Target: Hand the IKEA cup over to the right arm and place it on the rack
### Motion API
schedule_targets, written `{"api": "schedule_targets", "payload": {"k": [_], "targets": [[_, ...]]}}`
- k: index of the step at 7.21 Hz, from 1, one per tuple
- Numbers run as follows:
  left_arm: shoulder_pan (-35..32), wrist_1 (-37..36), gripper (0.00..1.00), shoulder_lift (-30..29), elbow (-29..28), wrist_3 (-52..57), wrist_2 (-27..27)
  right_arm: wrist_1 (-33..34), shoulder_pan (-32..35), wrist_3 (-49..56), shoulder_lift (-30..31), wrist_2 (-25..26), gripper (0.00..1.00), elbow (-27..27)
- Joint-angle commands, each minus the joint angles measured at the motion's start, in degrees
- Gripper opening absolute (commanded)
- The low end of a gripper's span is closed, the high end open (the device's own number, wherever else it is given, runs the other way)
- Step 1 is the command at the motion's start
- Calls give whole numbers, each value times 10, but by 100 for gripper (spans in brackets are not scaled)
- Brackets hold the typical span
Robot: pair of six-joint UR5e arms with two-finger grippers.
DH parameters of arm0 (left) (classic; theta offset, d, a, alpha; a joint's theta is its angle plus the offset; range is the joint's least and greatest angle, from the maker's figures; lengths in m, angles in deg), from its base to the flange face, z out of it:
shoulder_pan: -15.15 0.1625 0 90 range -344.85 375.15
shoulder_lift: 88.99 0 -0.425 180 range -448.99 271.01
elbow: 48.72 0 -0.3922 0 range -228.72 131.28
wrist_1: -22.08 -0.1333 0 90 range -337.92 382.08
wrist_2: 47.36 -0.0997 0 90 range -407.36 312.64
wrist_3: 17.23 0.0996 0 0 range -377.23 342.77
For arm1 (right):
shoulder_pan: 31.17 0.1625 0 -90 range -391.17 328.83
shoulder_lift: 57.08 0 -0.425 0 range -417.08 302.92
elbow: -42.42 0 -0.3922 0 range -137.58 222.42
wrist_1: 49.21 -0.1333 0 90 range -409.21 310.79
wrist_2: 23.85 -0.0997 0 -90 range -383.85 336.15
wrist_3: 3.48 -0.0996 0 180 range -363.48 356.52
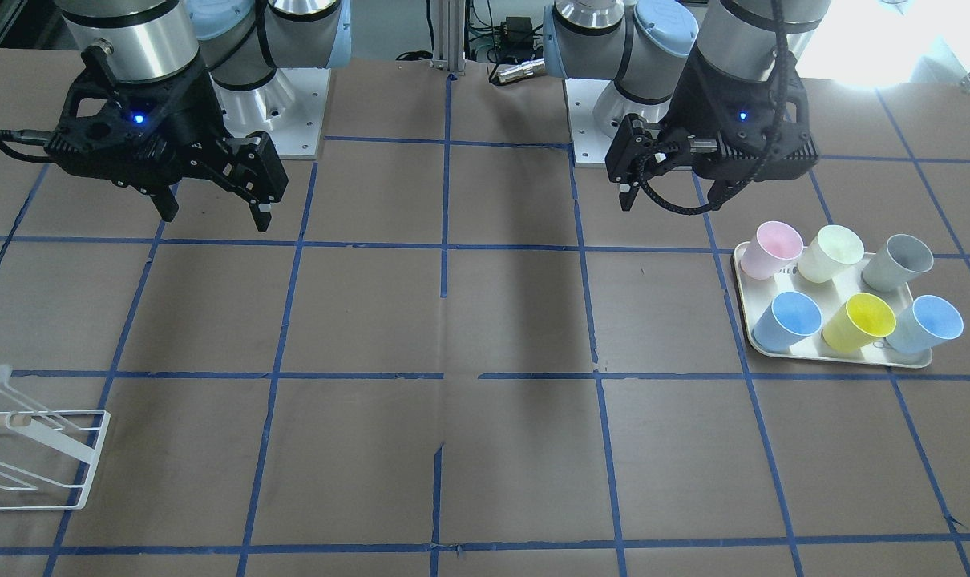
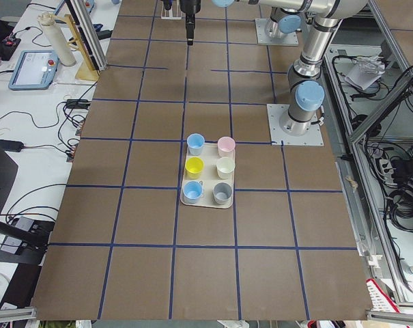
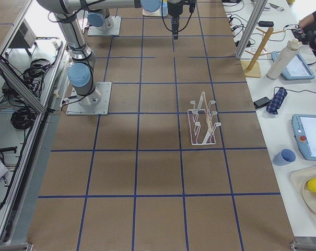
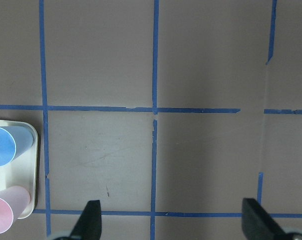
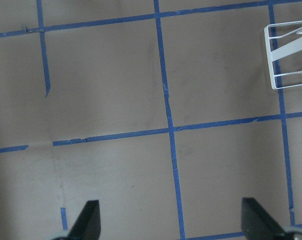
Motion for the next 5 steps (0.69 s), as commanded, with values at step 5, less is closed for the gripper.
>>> {"api": "schedule_targets", "payload": {"k": [5], "targets": [[51, 9, 100, -1, 21, 88, -4, 0, 1, 0, 0, 0, 100, 0]]}}
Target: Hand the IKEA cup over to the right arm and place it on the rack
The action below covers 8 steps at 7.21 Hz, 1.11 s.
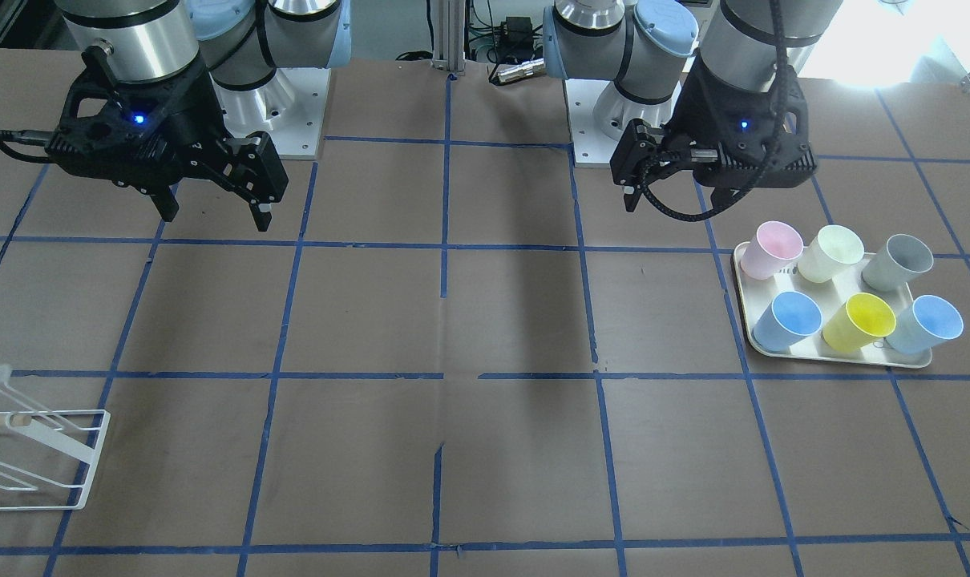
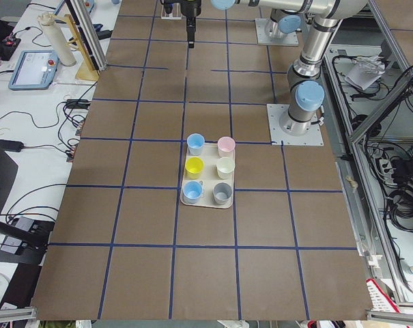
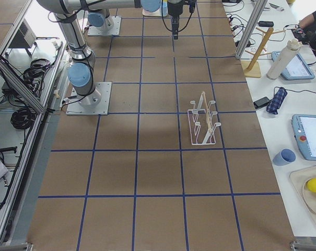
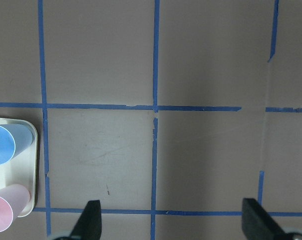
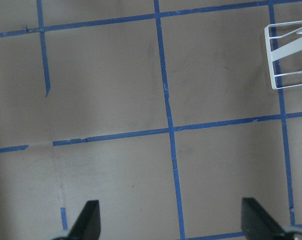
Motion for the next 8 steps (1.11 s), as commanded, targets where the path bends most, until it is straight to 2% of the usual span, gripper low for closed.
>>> {"api": "schedule_targets", "payload": {"k": [1, 3, 4, 5, 8], "targets": [[99, 1, 100, -8, 21, 78, 3, 0, 1, 0, 0, 0, 100, 0], [252, -9, 100, -17, 62, 297, 10, 1, 0, -1, 0, 0, 100, 0], [304, -44, 100, -30, 78, 380, 9, 1, 1, 0, 0, 0, 100, 0], [349, -126, 100, -55, 90, 462, 10, 2, 1, 0, 0, 0, 100, 0], [498, -147, 100, -83, 94, 654, 28, 3, 1, 0, -1, 0, 100, 0]]}}
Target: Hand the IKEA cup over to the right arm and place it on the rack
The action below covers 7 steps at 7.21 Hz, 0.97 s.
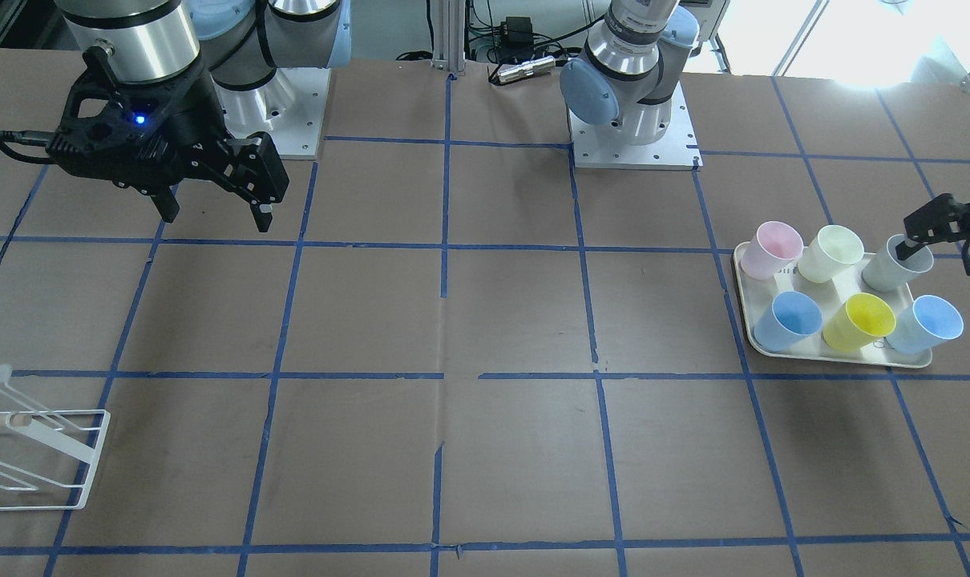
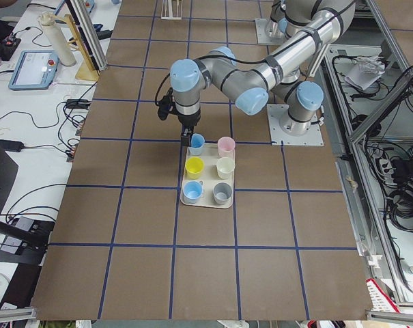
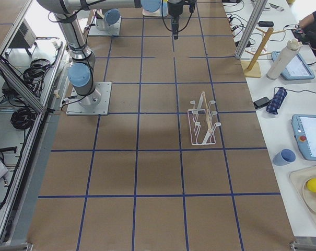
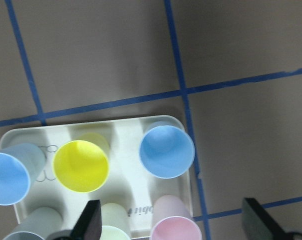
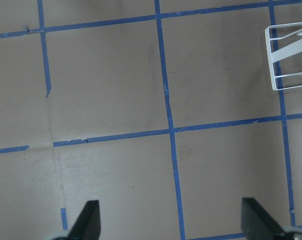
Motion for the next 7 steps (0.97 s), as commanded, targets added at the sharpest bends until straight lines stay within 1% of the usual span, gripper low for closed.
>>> {"api": "schedule_targets", "payload": {"k": [1, 3, 5, 6, 7], "targets": [[97, -33, 100, -24, 5, 122, 2, 0, 0, -1, 0, 0, 100, 0], [152, -86, 100, -56, 22, 197, 1, 0, 0, -1, 1, 0, 100, 0], [175, -147, 100, -85, 34, 244, 1, -2, 0, 0, 1, 1, 100, 0], [178, -151, 100, -103, 45, 243, 1, -2, 0, 0, 1, 0, 100, -1], [177, -165, 100, -105, 63, 243, 0, -2, -2, 0, 2, 1, 100, 0]]}}
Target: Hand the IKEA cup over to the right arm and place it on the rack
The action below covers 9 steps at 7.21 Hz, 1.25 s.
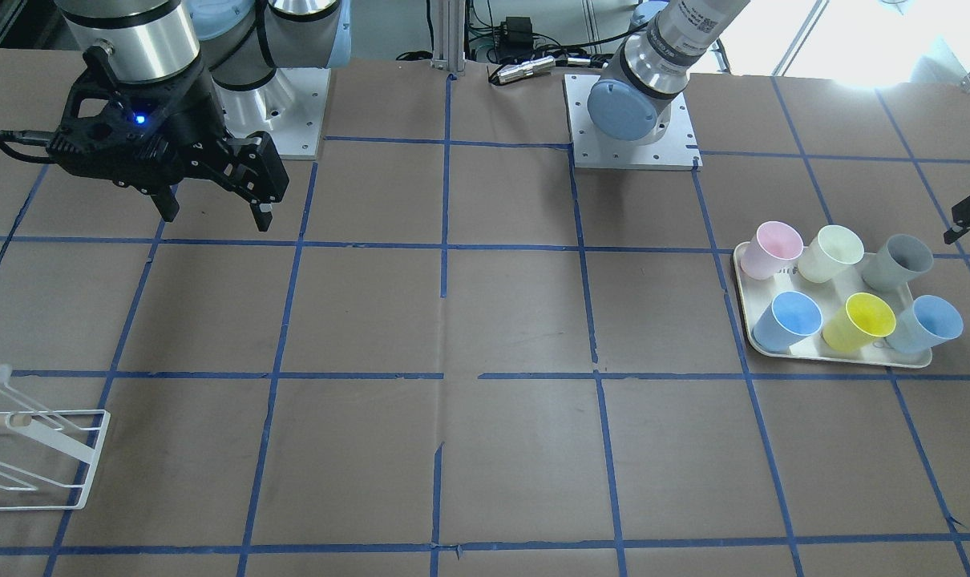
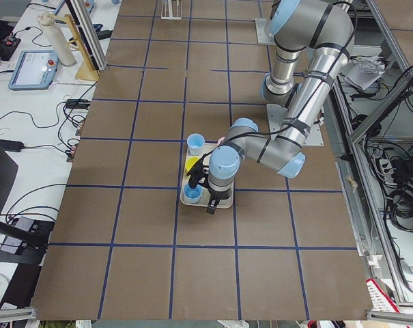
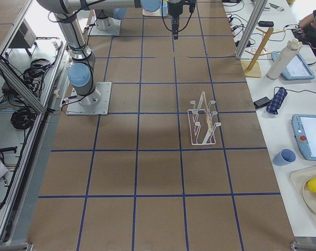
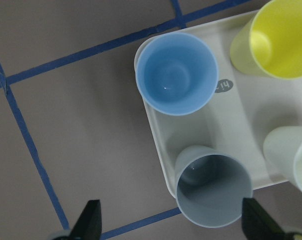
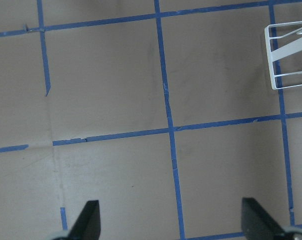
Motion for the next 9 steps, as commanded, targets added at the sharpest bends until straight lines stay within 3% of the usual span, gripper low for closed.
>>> {"api": "schedule_targets", "payload": {"k": [1, 2, 3, 5, 6, 7, 8, 9], "targets": [[3, -32, 100, -9, 42, 5, -1, 0, 0, 0, 2, 0, 100, 0], [4, -104, 100, -17, 65, 6, -1, 2, 0, 0, 2, 0, 100, 0], [5, -121, 100, -11, 82, 7, -3, -1, 0, 0, 3, 0, 100, 0], [9, -116, 100, -13, 88, 7, -6, 0, 1, -1, 4, 0, 100, 0], [10, -116, 95, -14, 90, 6, -6, 0, 0, -1, 4, 0, 100, 0], [10, -116, 79, -13, 90, 6, -6, 0, 1, -1, 4, -1, 100, 0], [9, -104, 37, -11, 96, 3, -8, 2, 1, -1, 3, -2, 100, 0], [9, -77, 10, -8, 95, -1, -36, 0, 0, 0, 3, -1, 100, 0]]}}
